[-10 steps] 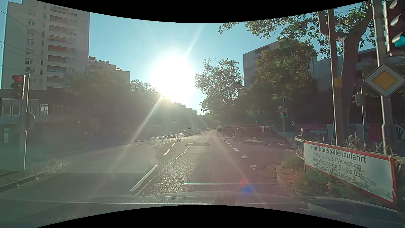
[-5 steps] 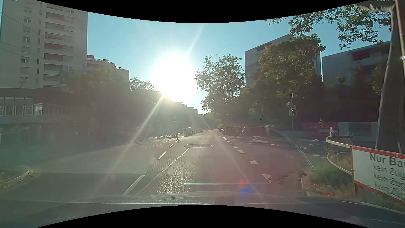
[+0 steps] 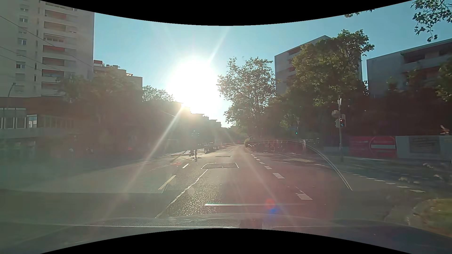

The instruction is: Follow the waypoints while adhering to traffic rules and regulations

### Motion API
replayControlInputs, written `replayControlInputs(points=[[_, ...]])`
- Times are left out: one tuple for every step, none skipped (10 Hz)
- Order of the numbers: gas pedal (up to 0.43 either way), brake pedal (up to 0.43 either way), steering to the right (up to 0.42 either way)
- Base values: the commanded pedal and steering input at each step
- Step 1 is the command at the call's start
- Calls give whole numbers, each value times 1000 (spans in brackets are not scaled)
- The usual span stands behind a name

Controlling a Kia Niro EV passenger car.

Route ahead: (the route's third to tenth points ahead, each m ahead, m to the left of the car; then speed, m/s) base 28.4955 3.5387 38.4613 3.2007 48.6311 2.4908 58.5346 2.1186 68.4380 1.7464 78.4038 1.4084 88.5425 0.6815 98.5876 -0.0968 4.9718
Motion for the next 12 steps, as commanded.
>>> replayControlInputs(points=[[370, 0, -2], [370, 0, -2], [370, 0, -2], [358, 0, -2], [350, 0, 0], [339, 0, 3], [339, 0, 5], [331, 0, 6], [331, 0, 6], [319, 0, 7], [319, 0, 8], [311, 0, 8]])
